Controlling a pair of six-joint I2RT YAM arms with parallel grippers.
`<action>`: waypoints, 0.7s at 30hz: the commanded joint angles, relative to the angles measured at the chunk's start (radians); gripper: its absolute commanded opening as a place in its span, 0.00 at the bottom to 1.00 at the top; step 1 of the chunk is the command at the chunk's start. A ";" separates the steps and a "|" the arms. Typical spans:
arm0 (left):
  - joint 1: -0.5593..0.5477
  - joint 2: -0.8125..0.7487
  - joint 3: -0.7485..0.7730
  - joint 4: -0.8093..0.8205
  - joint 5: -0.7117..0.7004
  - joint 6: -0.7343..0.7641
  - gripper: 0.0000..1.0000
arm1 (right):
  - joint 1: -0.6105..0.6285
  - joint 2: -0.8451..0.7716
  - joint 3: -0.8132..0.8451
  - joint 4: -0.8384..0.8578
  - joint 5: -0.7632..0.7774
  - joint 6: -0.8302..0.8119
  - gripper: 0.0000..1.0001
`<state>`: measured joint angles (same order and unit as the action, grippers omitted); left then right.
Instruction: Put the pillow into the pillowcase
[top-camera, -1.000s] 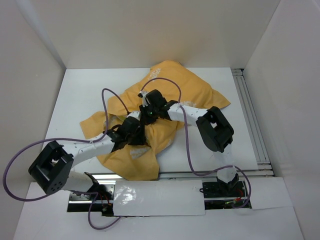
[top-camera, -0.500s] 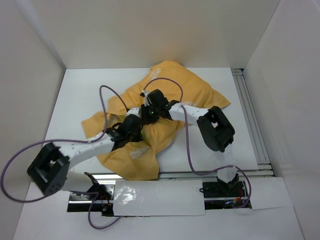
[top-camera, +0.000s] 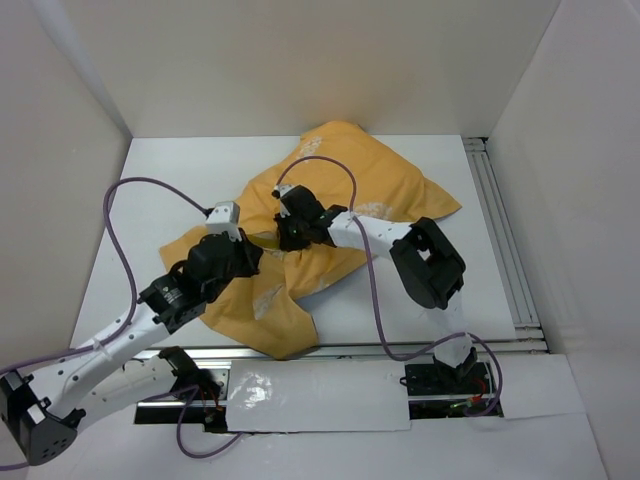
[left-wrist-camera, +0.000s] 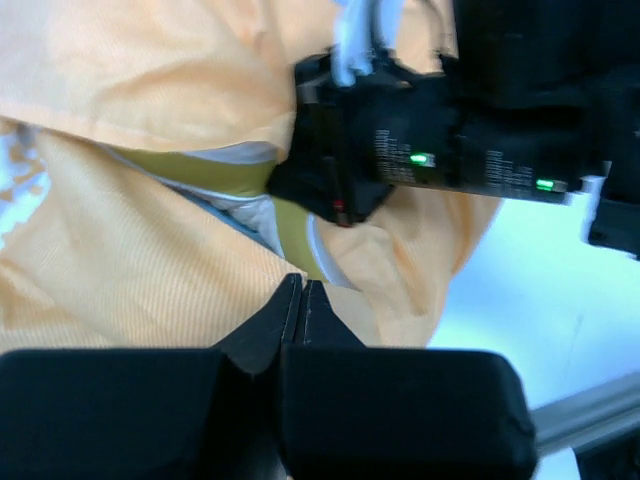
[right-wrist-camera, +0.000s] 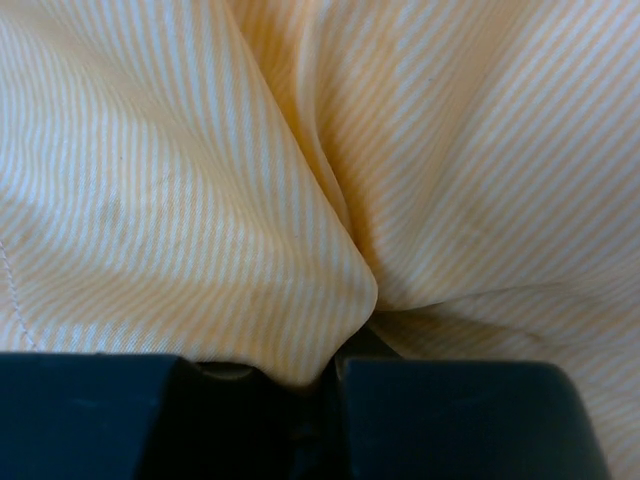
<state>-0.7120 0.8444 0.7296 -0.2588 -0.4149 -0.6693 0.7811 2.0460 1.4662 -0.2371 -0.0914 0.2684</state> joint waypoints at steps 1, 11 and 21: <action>-0.006 -0.059 0.042 0.175 0.160 0.131 0.00 | 0.014 0.123 0.003 -0.223 0.137 -0.002 0.00; -0.105 0.039 0.089 0.238 0.430 0.306 0.00 | 0.033 0.087 -0.009 -0.142 -0.128 -0.096 0.09; -0.115 0.138 0.105 -0.083 0.115 0.056 0.82 | -0.011 -0.208 -0.144 -0.146 -0.127 -0.181 0.57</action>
<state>-0.8219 1.0603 0.8326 -0.2775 -0.1795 -0.5152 0.7845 1.9186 1.3647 -0.2615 -0.2264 0.1284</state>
